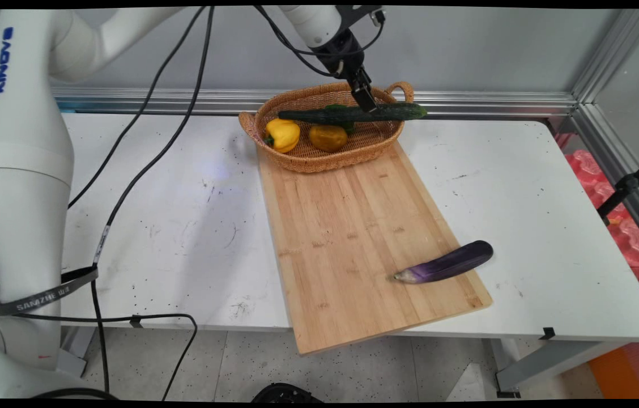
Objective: Pick up the cucumber from the vegetable basket
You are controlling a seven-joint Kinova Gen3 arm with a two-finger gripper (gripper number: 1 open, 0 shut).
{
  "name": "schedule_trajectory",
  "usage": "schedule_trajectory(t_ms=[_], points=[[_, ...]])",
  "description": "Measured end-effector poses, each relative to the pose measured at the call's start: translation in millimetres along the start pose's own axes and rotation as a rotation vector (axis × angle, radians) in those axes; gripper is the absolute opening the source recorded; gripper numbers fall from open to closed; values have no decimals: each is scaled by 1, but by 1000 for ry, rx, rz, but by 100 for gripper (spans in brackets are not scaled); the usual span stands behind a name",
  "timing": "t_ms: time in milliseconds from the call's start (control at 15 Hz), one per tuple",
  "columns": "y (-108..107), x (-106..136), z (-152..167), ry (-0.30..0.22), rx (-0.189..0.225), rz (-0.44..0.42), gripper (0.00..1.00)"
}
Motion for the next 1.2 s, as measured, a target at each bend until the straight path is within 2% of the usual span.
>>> schedule_trajectory(t_ms=[467,1200], points=[[-14,2,31,24,-17,35,100],[-22,-5,52,11,-40,86,100]])
